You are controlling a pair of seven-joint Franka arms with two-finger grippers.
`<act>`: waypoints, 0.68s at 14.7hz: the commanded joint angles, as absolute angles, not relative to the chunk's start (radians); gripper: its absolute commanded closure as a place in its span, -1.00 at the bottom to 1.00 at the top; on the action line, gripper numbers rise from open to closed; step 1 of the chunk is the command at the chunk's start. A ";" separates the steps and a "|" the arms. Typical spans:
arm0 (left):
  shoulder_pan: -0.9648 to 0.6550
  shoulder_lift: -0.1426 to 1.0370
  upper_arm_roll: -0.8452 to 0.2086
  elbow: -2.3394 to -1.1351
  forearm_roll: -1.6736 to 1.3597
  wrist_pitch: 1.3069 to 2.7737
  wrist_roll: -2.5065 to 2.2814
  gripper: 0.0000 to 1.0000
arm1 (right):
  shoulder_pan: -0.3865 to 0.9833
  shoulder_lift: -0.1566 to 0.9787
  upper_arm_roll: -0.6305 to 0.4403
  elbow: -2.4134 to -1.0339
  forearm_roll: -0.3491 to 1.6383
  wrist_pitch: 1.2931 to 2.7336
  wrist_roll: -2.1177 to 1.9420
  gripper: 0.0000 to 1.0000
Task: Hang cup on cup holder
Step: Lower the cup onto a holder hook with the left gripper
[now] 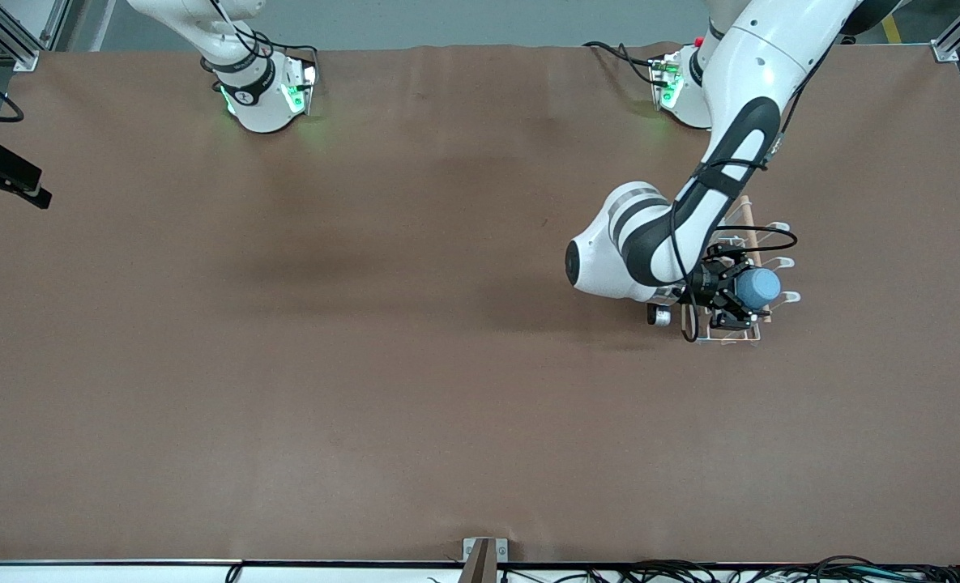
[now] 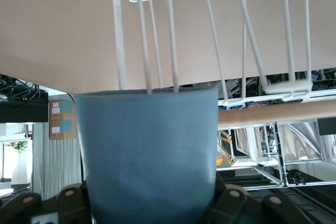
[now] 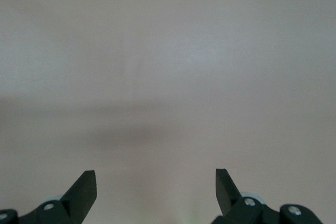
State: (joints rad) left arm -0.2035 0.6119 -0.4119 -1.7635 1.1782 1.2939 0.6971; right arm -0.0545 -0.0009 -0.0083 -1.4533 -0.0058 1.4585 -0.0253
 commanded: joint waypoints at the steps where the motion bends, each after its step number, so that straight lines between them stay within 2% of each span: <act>1: -0.198 0.614 -0.416 -1.778 1.201 1.290 0.660 0.09 | -0.044 -0.037 -0.020 -1.497 0.005 1.477 -0.012 -0.99; 3: -0.198 0.615 -0.417 -1.776 1.201 1.292 0.637 -0.97 | -0.044 -0.037 -0.020 -1.497 0.005 1.477 -0.012 -0.99; 7: -0.195 0.603 -0.419 -1.766 1.198 1.290 0.583 -1.00 | -0.044 -0.034 -0.018 -1.496 0.005 1.477 -0.012 -0.99; 10: -0.186 0.566 -0.420 -1.688 1.149 1.287 0.580 -1.00 | -0.044 -0.034 -0.018 -1.496 0.005 1.476 -0.012 -0.99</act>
State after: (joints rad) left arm -0.1978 0.6079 -0.4122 -1.7364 1.1779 1.2927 0.5748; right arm -0.0544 -0.0017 -0.0098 -1.4581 -0.0057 1.4606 -0.0253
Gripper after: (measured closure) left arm 0.000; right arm 0.000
